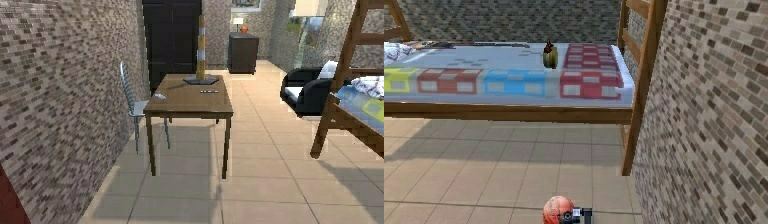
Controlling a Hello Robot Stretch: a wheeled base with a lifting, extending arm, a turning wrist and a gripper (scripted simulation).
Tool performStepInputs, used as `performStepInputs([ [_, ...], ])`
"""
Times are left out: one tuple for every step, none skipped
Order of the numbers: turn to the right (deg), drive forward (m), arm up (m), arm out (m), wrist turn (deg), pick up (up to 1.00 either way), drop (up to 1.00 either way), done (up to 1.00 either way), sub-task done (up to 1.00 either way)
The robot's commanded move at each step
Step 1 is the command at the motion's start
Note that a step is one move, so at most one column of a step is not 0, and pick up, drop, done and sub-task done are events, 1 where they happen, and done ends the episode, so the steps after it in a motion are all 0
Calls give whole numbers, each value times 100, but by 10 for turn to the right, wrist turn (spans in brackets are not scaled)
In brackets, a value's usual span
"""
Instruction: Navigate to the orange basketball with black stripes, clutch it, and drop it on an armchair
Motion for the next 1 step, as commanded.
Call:
performStepInputs([
  [0,0,0,0,450,0,0,0,0],
])
